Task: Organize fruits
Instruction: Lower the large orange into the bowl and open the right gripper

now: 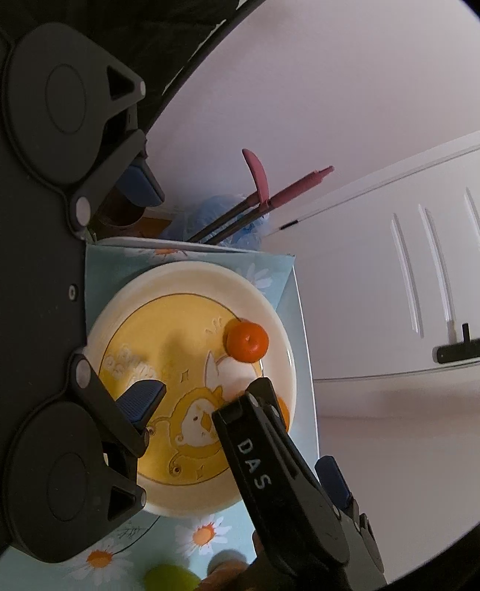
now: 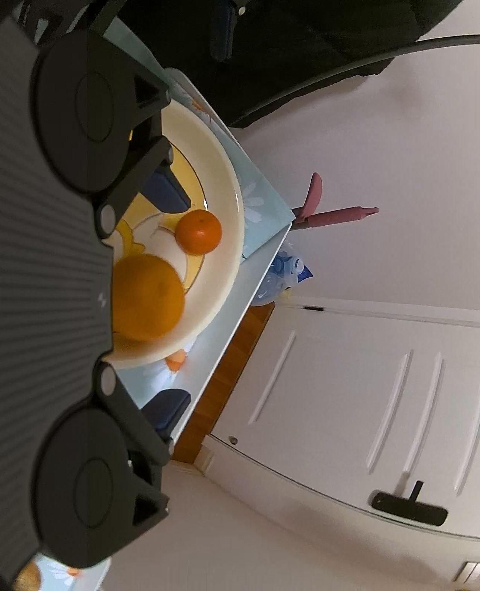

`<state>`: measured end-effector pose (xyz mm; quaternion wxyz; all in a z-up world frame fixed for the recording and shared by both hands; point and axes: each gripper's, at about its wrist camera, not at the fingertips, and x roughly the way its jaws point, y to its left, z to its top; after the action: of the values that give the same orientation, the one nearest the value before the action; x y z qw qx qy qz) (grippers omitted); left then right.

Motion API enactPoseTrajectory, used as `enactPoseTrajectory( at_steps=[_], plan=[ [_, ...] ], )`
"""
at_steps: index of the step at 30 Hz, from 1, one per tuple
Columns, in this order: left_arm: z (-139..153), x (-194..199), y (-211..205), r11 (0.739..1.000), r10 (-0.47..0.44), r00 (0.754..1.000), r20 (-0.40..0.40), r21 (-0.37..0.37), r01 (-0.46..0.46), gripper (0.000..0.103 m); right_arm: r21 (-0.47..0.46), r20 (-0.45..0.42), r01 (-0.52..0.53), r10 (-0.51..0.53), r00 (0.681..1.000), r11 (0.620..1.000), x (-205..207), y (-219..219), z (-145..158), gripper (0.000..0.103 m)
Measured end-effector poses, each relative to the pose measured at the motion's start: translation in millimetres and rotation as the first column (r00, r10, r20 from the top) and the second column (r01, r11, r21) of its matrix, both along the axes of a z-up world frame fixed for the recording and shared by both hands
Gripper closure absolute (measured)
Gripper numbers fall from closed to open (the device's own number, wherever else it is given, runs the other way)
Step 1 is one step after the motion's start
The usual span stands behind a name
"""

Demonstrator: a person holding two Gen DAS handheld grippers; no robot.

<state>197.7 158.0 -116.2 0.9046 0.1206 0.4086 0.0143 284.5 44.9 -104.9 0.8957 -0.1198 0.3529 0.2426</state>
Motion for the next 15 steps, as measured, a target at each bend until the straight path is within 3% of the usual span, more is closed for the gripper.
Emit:
enactPoseTrajectory(
  at_steps=[3,10,15],
  plan=[
    [3,-3,-2,1.000,-0.016,1.000,-0.004,-0.003,0.016,0.001,0.019,-0.010,0.028,-0.028,1.000,0.999,-5,-7,9,0.000],
    [25,-18,2,0.994,-0.034,0.999,0.037,-0.105,0.038,0.001,0.060,0.006,0.088,-0.088,0.996,0.994,-31,-24,38,0.000],
    [45,-33,-6,0.996,-0.030,0.996,0.084,-0.084,0.037,0.002,0.087,0.007,0.122,-0.123,0.992,0.989,-58,-45,56,0.000]
  ],
)
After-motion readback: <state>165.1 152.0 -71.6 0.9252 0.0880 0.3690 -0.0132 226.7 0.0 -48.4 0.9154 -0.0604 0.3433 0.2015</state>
